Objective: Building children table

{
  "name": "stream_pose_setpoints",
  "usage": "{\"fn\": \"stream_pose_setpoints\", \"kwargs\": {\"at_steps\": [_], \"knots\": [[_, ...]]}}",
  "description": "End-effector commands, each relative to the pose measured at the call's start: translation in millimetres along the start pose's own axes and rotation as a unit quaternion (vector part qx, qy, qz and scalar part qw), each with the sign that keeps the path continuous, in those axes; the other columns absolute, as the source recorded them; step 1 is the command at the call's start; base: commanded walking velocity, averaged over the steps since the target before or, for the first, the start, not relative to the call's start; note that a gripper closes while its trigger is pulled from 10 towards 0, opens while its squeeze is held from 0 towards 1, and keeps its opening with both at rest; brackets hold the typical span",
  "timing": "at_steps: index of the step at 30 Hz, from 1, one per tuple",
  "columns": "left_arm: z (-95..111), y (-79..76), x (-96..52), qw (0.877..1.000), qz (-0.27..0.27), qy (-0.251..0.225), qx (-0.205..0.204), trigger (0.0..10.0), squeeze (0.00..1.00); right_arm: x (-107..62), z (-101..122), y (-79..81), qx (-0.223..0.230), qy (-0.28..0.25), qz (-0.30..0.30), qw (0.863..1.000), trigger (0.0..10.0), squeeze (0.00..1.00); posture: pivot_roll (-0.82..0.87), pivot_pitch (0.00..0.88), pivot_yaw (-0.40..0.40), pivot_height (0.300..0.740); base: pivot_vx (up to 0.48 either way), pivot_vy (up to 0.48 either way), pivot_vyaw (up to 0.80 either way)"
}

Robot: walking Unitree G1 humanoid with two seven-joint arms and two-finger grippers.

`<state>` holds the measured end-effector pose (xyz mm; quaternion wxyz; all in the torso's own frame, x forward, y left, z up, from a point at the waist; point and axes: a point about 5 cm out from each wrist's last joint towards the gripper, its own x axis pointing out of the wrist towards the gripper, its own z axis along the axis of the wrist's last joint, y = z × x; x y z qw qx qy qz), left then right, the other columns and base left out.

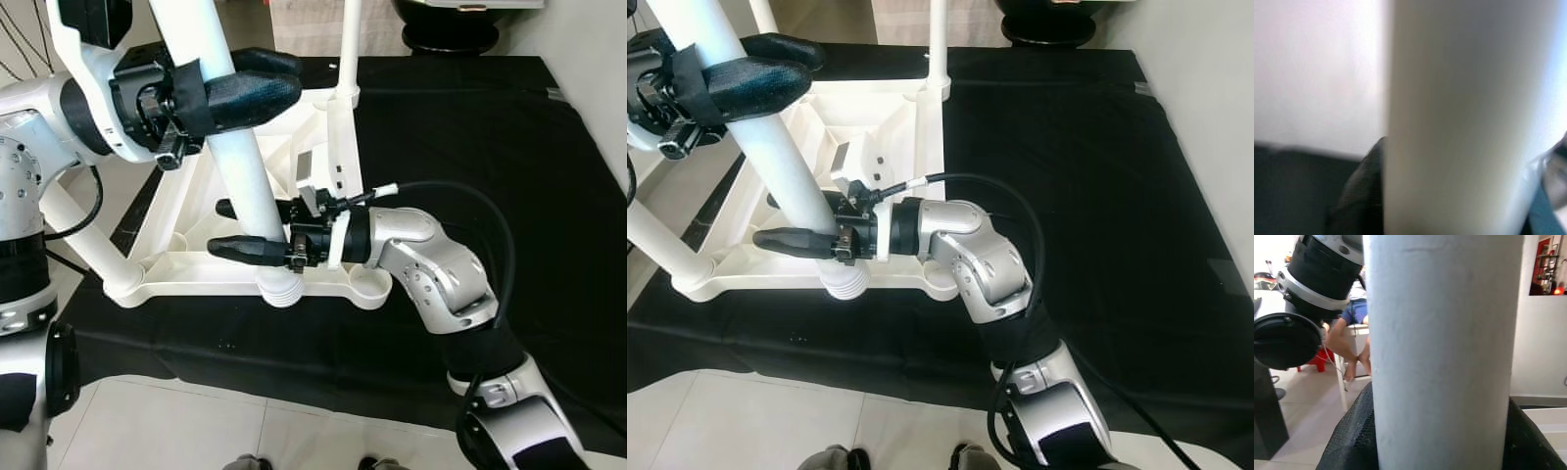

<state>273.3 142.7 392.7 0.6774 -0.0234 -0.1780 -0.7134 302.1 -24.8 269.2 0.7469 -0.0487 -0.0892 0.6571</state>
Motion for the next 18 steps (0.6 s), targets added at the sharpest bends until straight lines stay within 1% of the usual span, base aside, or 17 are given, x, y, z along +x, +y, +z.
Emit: {"fn": "stream_pose_setpoints", "kwargs": {"at_steps": [1, 2, 3, 5, 6, 7, 9, 10, 12, 13, 14, 15, 16, 17, 18], "knots": [[5, -7.2, 23.5, 0.997, -0.063, -0.034, 0.004, 10.0, 1.0, 13.5, -5, -5.4, 0.006, 0.023, -0.039, 0.999, 0.0, 0.0, 0.04, 0.127, 0.023, 0.74, 0.0, 0.0, 0.0], [5, -7.2, 23.5, 0.997, -0.063, -0.034, 0.004, 10.0, 1.0, 13.5, -5, -5.4, 0.006, 0.023, -0.039, 0.999, 0.0, 0.0, 0.04, 0.127, 0.023, 0.74, 0.0, 0.0, 0.0], [13, 7.0, 22.6, 0.998, 0.019, -0.057, 0.029, 10.0, 1.0, 8.7, -5, -18.6, 0.005, 0.016, -0.099, 0.995, 0.0, 0.0, 0.04, 0.131, 0.022, 0.74, 0.0, 0.0, 0.0], [13, 7.0, 22.6, 0.998, 0.019, -0.057, 0.029, 10.0, 1.0, 8.7, -5, -18.6, 0.005, 0.016, -0.099, 0.995, 0.0, 0.0, 0.04, 0.131, 0.022, 0.74, 0.0, 0.0, 0.0], [21, 13.0, 17.9, 0.994, 0.067, -0.075, 0.049, 10.0, 1.0, 3.4, -4, -26.2, 0.006, 0.007, -0.133, 0.991, 0.0, 0.0, 0.04, 0.136, 0.021, 0.74, 0.0, 0.0, 0.0], [21, 13.0, 17.9, 0.994, 0.067, -0.075, 0.049, 10.0, 1.0, 3.4, -4, -26.2, 0.006, 0.007, -0.133, 0.991, 0.0, 0.0, 0.04, 0.136, 0.021, 0.74, 0.0, 0.0, 0.0], [36, 19.4, 7.1, 0.983, 0.132, -0.102, 0.078, 10.0, 1.0, -6.8, -1, -36.4, 0.008, -0.008, -0.181, 0.983, 0.0, 0.0, 0.04, 0.143, 0.018, 0.74, 0.0, 0.0, 0.0], [36, 19.4, 7.1, 0.983, 0.132, -0.102, 0.078, 10.0, 1.0, -6.8, -1, -36.4, 0.008, -0.008, -0.181, 0.983, 0.0, 0.0, 0.04, 0.143, 0.018, 0.74, 0.0, 0.0, 0.0], [49, 16.9, -0.3, 0.976, 0.156, -0.115, 0.101, 10.0, 1.0, -16.9, -1, -45.1, 0.01, -0.013, -0.22, 0.975, 0.0, 0.0, 0.04, 0.147, 0.016, 0.74, 0.0, 0.0, 0.0], [56, 13.0, -3.4, 0.973, 0.16, -0.119, 0.112, 10.0, 1.0, -23.5, -1, -50.9, 0.01, -0.013, -0.243, 0.97, 0.0, 0.0, 0.04, 0.15, 0.013, 0.74, 0.0, 0.0, 0.0], [56, 13.0, -3.4, 0.973, 0.16, -0.119, 0.112, 10.0, 1.0, -23.5, -1, -50.9, 0.01, -0.013, -0.243, 0.97, 0.0, 0.0, 0.04, 0.15, 0.013, 0.74, 0.0, 0.0, 0.0], [60, 10.2, -5.1, 0.972, 0.161, -0.122, 0.119, 10.0, 1.0, -27.9, -1, -54.5, 0.011, -0.013, -0.257, 0.966, 0.0, 0.0, 0.04, 0.15, 0.013, 0.74, 0.0, 0.0, 0.0], [67, 4.2, -7.4, 0.97, 0.163, -0.127, 0.128, 10.0, 1.0, -35.4, -1, -61.6, 0.006, -0.012, -0.283, 0.959, 0.0, 0.0, 0.04, 0.151, 0.011, 0.74, 0.0, 0.0, 0.0], [67, 4.2, -7.4, 0.97, 0.163, -0.127, 0.128, 10.0, 1.0, -35.4, -1, -61.6, 0.006, -0.012, -0.283, 0.959, 0.0, 0.0, 0.04, 0.151, 0.011, 0.74, 0.0, 0.0, 0.0], [70, 0.6, -7.6, 0.97, 0.16, -0.126, 0.135, 10.0, 1.0, -39.4, 0, -65.6, 0.005, -0.018, -0.296, 0.955, 0.0, 0.0, 0.05, 0.152, 0.011, 0.74, 0.0, 0.0, 0.0]]}}
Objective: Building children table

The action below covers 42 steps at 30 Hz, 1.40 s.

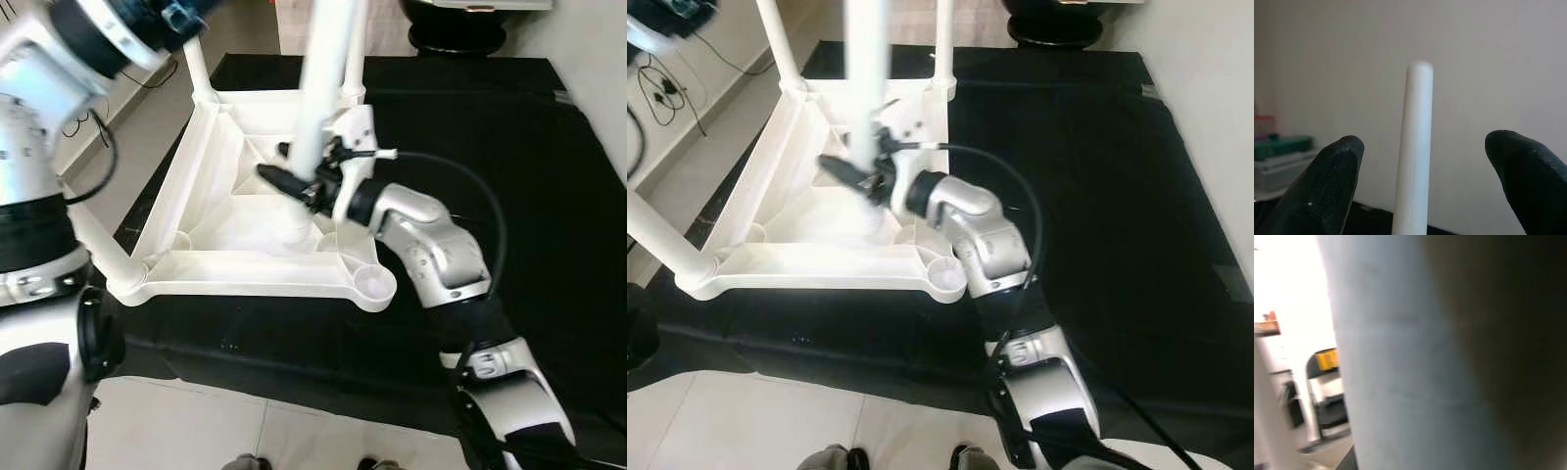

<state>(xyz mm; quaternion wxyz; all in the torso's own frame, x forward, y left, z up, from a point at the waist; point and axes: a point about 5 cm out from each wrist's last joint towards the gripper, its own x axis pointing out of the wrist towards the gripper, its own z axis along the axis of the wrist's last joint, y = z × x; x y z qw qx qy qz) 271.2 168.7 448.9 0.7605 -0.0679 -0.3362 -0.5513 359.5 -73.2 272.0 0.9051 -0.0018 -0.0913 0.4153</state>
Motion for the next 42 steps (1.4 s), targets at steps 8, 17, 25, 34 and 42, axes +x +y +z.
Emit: {"fn": "stream_pose_setpoints", "kwargs": {"at_steps": [8, 17, 25, 34, 42], "knots": [[24, -23.1, -6.0, 1.0, -0.014, -0.004, 0.025, 10.0, 1.0, -15.4, 26, -47.2, -0.016, -0.067, -0.111, 0.991, 0.0, 0.0, 0.06, 0.159, 0.01, 0.74, 0.0, 0.0, 0.0], [-85, -77.4, -72.5, 0.976, 0.017, 0.184, -0.111, 10.0, 0.0, -44.3, 32, -41.5, -0.041, -0.08, 0.072, 0.993, 10.0, 0.0, 0.05, 0.201, 0.015, 0.74, 0.0, 0.0, 0.0], [-128, -134.1, -104.5, 0.945, 0.045, 0.277, -0.168, 10.0, 0.0, -66.3, 14, -19.1, -0.029, -0.026, 0.27, 0.962, 10.0, 0.0, 0.07, 0.235, 0.009, 0.74, 0.0, 0.0, 0.0], [-164, -189.9, -134.4, 0.902, 0.105, 0.384, -0.166, 10.0, 0.0, -66.0, 8, -14.6, -0.014, -0.003, 0.371, 0.928, 10.0, 0.0, 0.09, 0.274, 0.008, 0.74, 0.0, 0.0, 0.0], [-173, -195.1, -147.8, 0.881, 0.207, 0.412, -0.103, 10.0, 0.0, -63.3, 6, -21.2, -0.02, 0.006, 0.393, 0.919, 10.0, 0.0, 0.12, 0.315, 0.029, 0.74, 0.0, 0.0, 0.0]]}}
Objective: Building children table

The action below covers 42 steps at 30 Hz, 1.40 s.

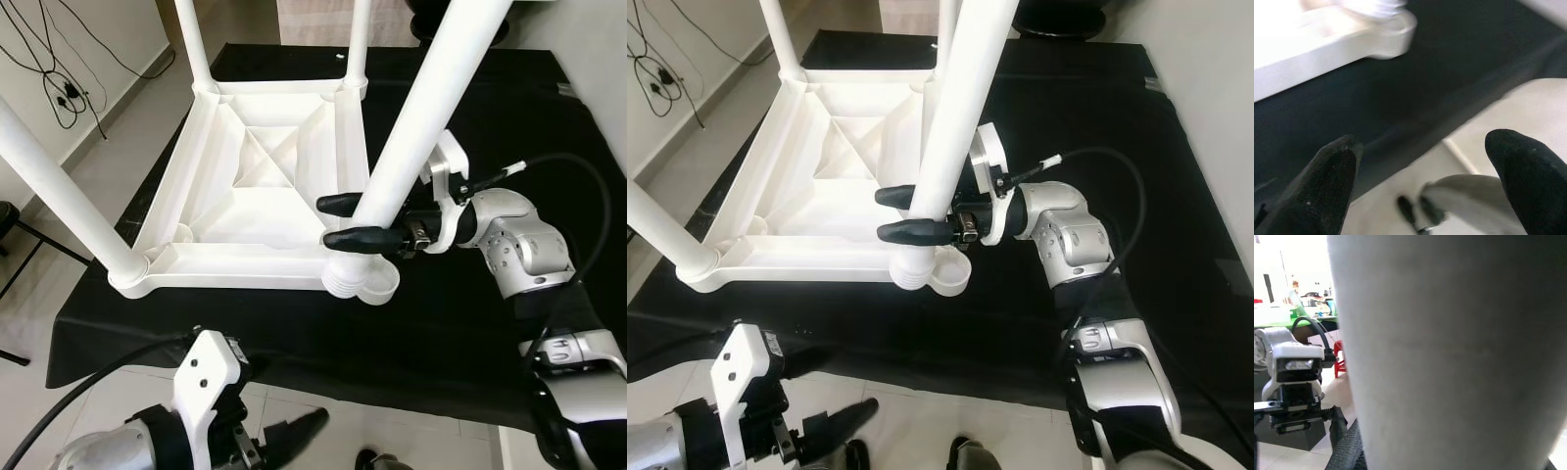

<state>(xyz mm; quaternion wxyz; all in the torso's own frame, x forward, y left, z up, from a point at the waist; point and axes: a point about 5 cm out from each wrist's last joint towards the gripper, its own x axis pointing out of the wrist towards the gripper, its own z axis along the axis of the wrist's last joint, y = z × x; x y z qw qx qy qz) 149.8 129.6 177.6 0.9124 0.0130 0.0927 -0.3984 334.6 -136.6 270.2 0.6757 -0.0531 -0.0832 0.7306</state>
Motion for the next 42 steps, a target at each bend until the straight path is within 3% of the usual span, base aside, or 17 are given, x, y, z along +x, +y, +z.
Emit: {"fn": "stream_pose_setpoints", "kwargs": {"at_steps": [1, 5, 10, 15, 21, 25, 33, 42], "knots": [[0, 0.0, -1.1, 1.0, 0.029, -0.004, 0.008, 10.0, 0.0, 1.7, -1, 0.2, -0.007, 0.003, 0.011, 1.0, 10.0, 0.0, 0.12, 0.318, 0.032, 0.74, 0.0, 0.0, 0.0], [4, 6.0, -6.7, 0.996, 0.09, -0.018, -0.005, 10.0, 0.0, -1.4, 4, -2.3, -0.019, 0.009, 0.011, 1.0, 10.0, 0.0, 0.13, 0.335, 0.048, 0.74, 0.0, 0.0, 0.0], [7, 5.4, -5.8, 0.991, 0.124, -0.049, -0.03, 10.0, 0.0, -4.9, 14, -0.3, -0.034, 0.004, 0.016, 0.999, 10.0, 0.0, 0.13, 0.347, 0.058, 0.74, 0.0, -0.379, 0.0], [5, 4.8, -4.2, 0.989, 0.135, -0.053, -0.04, 10.0, 0.0, -5.6, 16, 2.0, -0.042, 0.008, 0.019, 0.999, 10.0, 0.0, 0.12, 0.348, 0.057, 0.74, 0.0, -0.465, 0.0], [0, 2.9, -6.3, 0.987, 0.152, -0.046, -0.036, 10.0, 0.0, -0.9, 17, 2.4, -0.063, 0.021, 0.028, 0.997, 10.0, 0.0, 0.12, 0.344, 0.051, 0.74, 0.0, 0.0, 0.0], [-9, -14.2, -11.2, 0.992, 0.123, -0.018, -0.031, 10.0, 0.0, 10.5, 12, 8.5, -0.083, 0.057, 0.068, 0.993, 10.0, 0.0, 0.11, 0.342, 0.038, 0.74, 0.0, 0.0, 0.0], [-9, -12.2, -11.3, 0.989, 0.147, -0.017, -0.017, 10.0, 0.0, 17.5, 13, 9.5, -0.089, 0.058, 0.08, 0.991, 10.0, 0.0, 0.11, 0.341, 0.028, 0.74, 0.0, 0.0, 0.0], [-11, -11.8, -9.1, 0.985, 0.169, -0.017, 0.001, 10.0, 0.0, 20.7, 18, 6.1, -0.094, 0.04, 0.072, 0.992, 10.0, 0.0, 0.11, 0.336, 0.017, 0.74, 0.0, 0.427, 0.0]]}}
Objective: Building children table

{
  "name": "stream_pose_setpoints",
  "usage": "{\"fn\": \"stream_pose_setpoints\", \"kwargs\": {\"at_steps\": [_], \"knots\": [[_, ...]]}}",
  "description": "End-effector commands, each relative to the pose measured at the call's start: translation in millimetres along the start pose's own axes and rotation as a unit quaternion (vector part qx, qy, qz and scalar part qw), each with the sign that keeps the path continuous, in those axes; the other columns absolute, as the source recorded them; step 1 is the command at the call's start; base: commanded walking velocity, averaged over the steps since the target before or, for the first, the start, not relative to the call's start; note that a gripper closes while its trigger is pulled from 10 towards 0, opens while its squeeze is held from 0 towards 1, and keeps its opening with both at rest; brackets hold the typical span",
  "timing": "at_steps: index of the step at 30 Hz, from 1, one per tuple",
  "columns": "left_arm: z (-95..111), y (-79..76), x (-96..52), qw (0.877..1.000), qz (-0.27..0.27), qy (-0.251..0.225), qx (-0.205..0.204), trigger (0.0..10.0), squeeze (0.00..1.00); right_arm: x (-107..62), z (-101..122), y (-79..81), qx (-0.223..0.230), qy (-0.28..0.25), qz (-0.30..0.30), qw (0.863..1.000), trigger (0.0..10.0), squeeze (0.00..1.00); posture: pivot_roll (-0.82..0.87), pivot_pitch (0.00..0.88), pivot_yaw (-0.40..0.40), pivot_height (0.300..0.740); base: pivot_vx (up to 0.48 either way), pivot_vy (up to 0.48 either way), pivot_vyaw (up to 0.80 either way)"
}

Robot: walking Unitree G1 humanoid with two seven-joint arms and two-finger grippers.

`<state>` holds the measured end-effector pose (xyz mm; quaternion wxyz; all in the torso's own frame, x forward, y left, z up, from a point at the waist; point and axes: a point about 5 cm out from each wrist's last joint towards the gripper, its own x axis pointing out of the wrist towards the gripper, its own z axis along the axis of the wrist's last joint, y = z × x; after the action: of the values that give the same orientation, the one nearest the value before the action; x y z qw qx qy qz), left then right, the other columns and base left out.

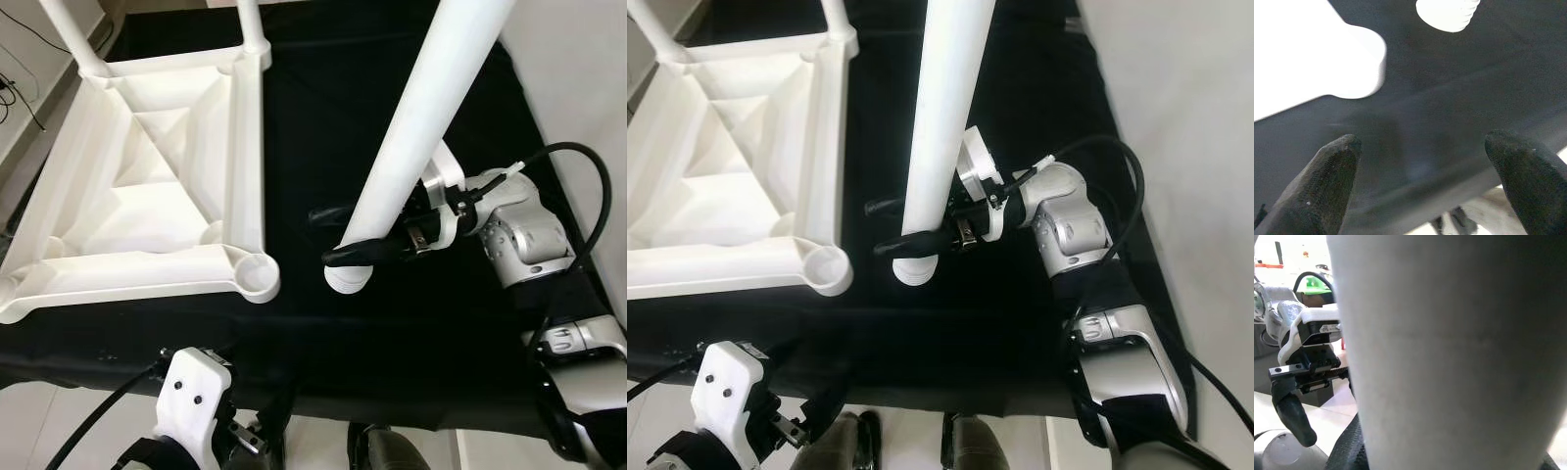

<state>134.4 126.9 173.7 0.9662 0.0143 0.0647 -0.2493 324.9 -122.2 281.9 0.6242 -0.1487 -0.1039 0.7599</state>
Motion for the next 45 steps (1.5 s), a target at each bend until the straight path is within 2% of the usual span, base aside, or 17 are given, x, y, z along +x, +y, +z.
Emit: {"fn": "stream_pose_setpoints", "kwargs": {"at_steps": [1, 9, 19, 23, 25, 29, 33, 35, 38, 45], "knots": [[-4, 1.1, -1.7, 1.0, 0.013, 0.008, 0.01, 10.0, 0.0, 5.3, 7, -2.4, -0.016, -0.016, 0.002, 1.0, 10.0, 0.0, 0.11, 0.334, 0.018, 0.74, 0.0, 0.0, 0.0], [-4, -3.1, -5.2, 1.0, 0.002, 0.013, 0.01, 10.0, 0.0, 7.4, 12, -5.0, -0.023, -0.031, -0.01, 0.999, 10.0, 0.0, 0.1, 0.324, 0.018, 0.74, 0.0, 0.0, 0.0], [-10, -13.8, -10.8, 0.999, -0.023, 0.028, -0.02, 10.0, 0.0, 9.8, 11, 2.6, -0.015, -0.027, 0.025, 0.999, 10.0, 0.0, 0.1, 0.313, 0.019, 0.74, 0.0, 0.0, 0.0], [-13, -10.1, -9.4, 0.999, -0.002, 0.014, -0.039, 10.0, 0.0, 16.3, 8, 11.0, -0.007, -0.016, 0.058, 0.998, 10.0, 0.0, 0.1, 0.314, 0.02, 0.74, 0.0, 0.0, 0.0], [-14, -4.4, -6.6, 0.997, 0.025, -0.01, -0.068, 10.0, 0.0, 27.4, 5, 16.9, -0.004, -0.011, 0.086, 0.996, 10.0, 0.0, 0.1, 0.315, 0.016, 0.74, 0.0, 0.0, 0.0], [-13, -2.5, -3.4, 0.995, 0.029, -0.029, -0.086, 10.0, 0.0, 37.3, 3, 17.2, -0.007, -0.012, 0.098, 0.995, 10.0, 0.0, 0.11, 0.32, 0.009, 0.74, 0.0, 0.0, 0.0], [-11, -3.3, 1.0, 0.995, 0.018, -0.04, -0.093, 10.0, 0.0, 49.7, -1, 10.9, -0.014, -0.001, 0.097, 0.995, 10.0, 0.0, 0.11, 0.323, 0.001, 0.74, 0.0, 0.0, 0.0], [-11, -3.3, 1.0, 0.995, 0.018, -0.04, -0.093, 10.0, 0.0, 49.7, -1, 10.9, -0.014, -0.001, 0.097, 0.995, 10.0, 0.0, 0.11, 0.323, 0.001, 0.74, 0.0, 0.0, 0.0], [-11, -4.5, 3.4, 0.994, 0.013, -0.045, -0.094, 10.0, 0.0, 58.4, -1, -0.3, -0.005, 0.014, 0.074, 0.997, 10.0, 0.0, 0.11, 0.326, -0.005, 0.74, 0.0, 0.0, 0.0], [-11, -4.8, 6.1, 0.993, 0.007, -0.054, -0.101, 10.0, 0.0, 56.2, 4, -7.8, 0.013, 0.015, 0.07, 0.997, 10.0, 0.0, 0.1, 0.328, -0.016, 0.74, 0.0, 0.0, 0.0]]}}
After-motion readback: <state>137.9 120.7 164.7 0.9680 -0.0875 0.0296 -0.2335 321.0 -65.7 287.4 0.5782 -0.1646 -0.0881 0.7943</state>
